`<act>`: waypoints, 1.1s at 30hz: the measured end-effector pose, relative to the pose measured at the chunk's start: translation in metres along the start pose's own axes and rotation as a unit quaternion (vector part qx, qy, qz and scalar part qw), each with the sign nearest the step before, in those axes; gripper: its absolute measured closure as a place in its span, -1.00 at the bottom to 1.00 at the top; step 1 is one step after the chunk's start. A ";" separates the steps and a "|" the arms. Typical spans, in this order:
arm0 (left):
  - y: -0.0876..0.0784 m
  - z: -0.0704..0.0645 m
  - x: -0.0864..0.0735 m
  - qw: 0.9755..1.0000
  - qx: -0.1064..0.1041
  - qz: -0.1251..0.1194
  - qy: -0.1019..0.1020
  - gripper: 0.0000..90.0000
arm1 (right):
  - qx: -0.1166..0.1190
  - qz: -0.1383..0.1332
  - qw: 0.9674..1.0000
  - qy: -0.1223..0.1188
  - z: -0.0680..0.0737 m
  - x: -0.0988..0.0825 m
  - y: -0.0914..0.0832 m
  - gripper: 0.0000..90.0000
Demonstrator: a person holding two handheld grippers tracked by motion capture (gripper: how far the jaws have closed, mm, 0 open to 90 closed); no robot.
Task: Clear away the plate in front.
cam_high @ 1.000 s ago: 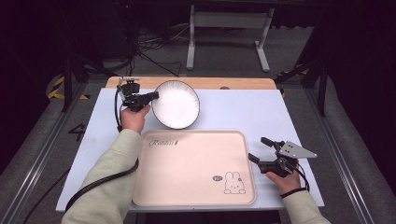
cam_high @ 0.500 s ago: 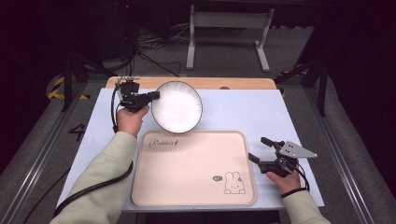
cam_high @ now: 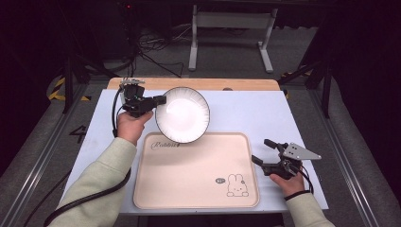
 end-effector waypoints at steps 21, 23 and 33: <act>-0.016 -0.029 -0.017 0.997 -0.033 0.037 0.064 0.80 | 0.000 0.002 1.000 0.000 0.000 0.000 0.000 -0.65; -0.017 -0.031 -0.018 0.996 -0.035 0.039 0.068 0.80 | 0.000 0.001 1.000 0.000 0.000 0.000 0.000 -0.65; -0.025 -0.044 -0.025 0.993 -0.054 0.053 0.090 0.81 | 0.000 0.002 1.000 0.000 0.000 0.000 0.000 -0.65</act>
Point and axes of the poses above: each handheld gripper's, and its own axes: y roughly forward along the jaws, x roughly out of its top, z roughly to its left, the point moved 8 cm from there along y, roughly forward along the jaws, and after that the axes turned 14 degrees about -y, right-handed, at the moved point
